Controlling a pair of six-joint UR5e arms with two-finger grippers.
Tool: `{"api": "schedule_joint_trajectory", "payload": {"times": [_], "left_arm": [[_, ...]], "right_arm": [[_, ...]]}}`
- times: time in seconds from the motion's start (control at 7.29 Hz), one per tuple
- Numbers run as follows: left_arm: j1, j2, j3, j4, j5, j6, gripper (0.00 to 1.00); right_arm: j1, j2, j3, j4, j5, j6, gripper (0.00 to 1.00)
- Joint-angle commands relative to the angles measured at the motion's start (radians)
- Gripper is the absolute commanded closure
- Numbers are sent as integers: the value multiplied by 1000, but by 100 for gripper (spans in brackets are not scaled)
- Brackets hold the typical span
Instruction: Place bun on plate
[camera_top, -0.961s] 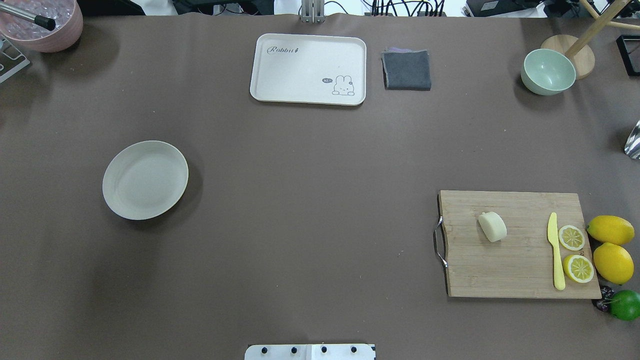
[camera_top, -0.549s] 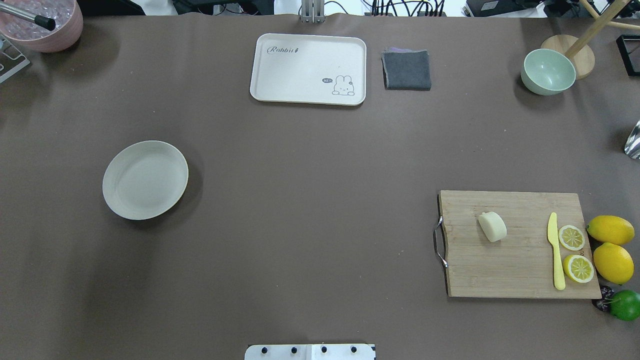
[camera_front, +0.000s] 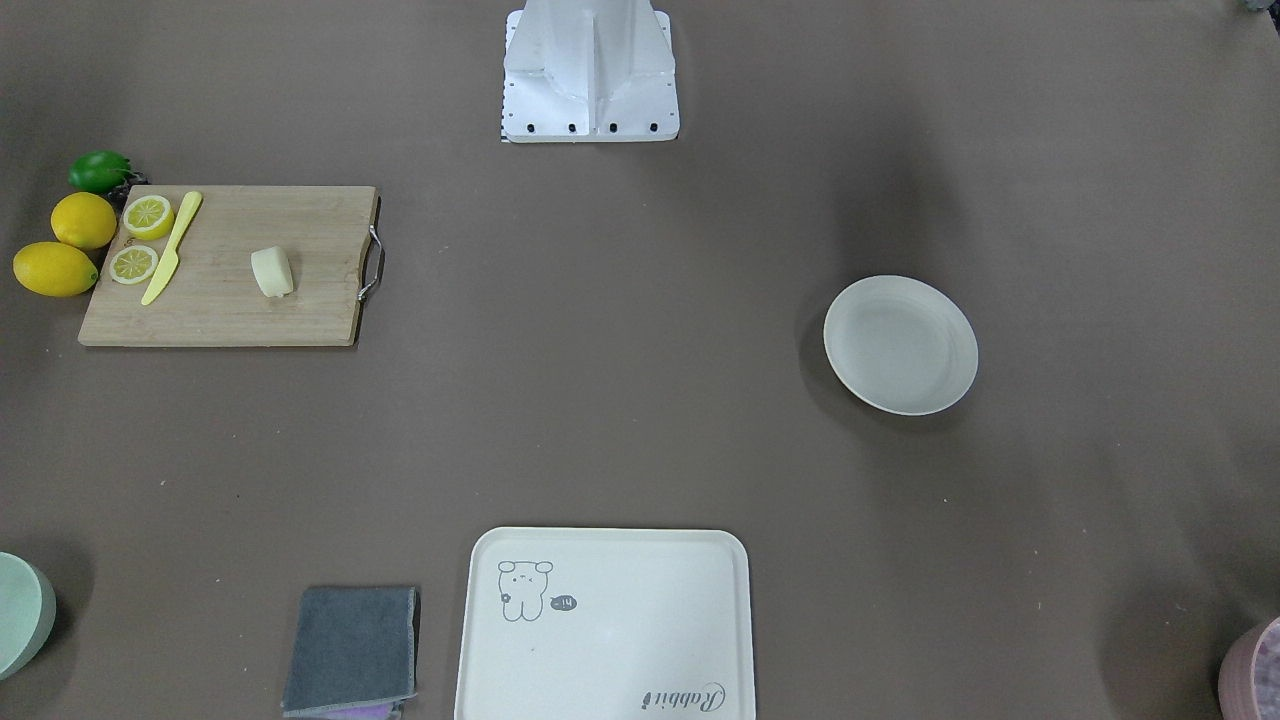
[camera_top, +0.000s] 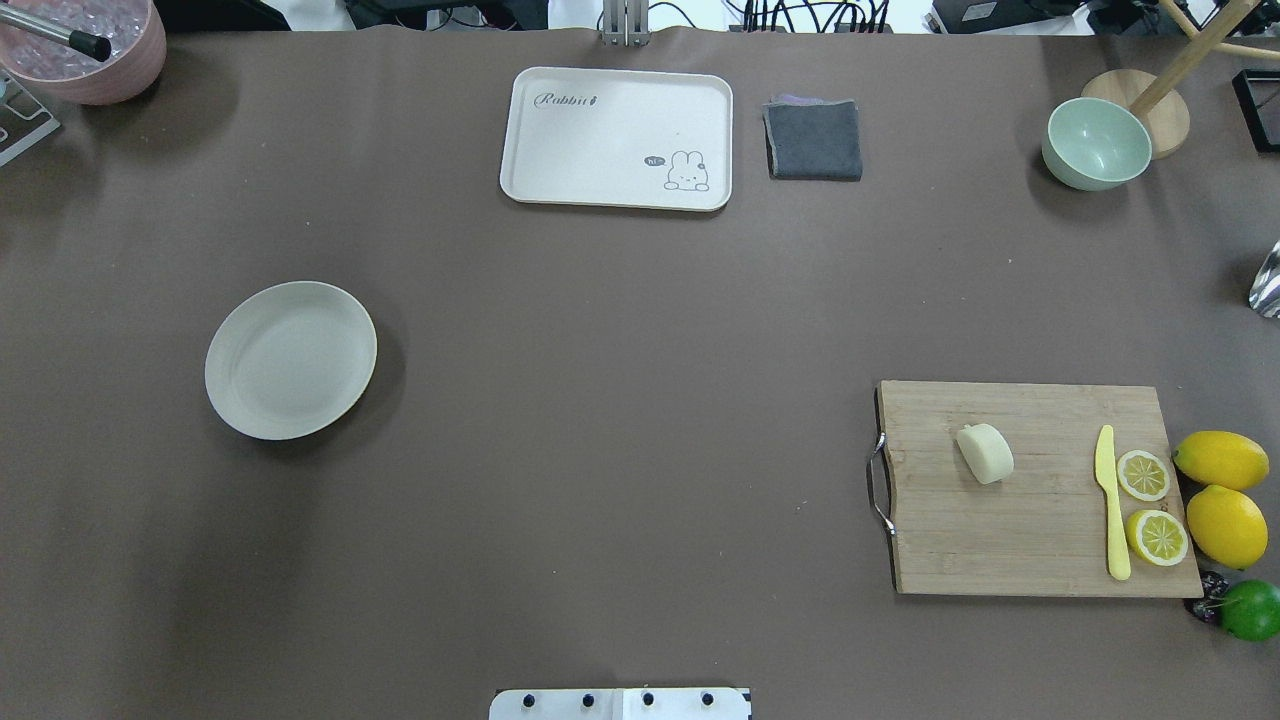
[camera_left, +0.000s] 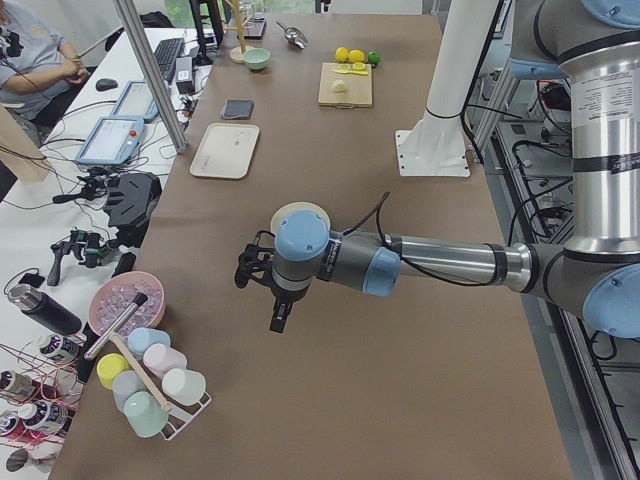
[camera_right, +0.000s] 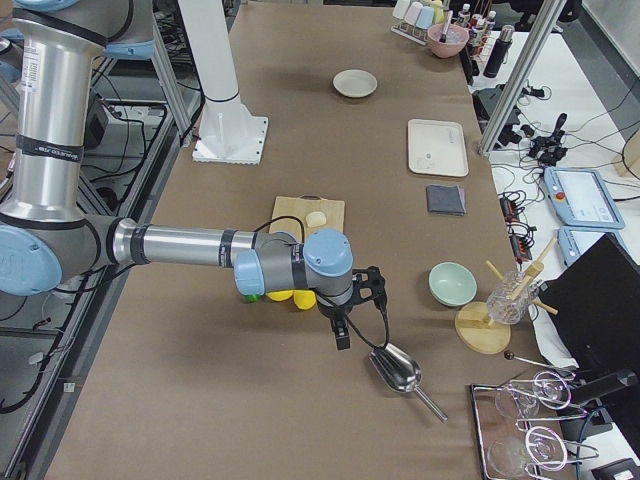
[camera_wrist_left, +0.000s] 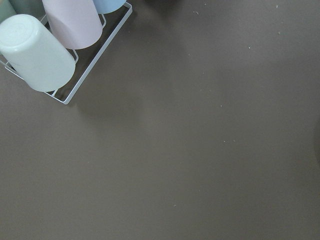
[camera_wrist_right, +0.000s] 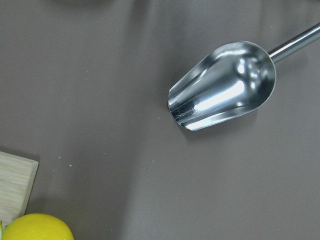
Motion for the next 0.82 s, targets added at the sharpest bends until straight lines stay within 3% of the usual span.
{"api": "schedule_joint_trajectory", "payload": {"times": [0.0, 0.69], "left_arm": [[46, 0, -10, -7, -5, -60, 4], [66, 3, -29, -9, 7, -67, 3]], "right_arm": [[0, -2, 1, 0, 3, 3, 0], [-8, -6, -1, -2, 52, -5, 0]]}}
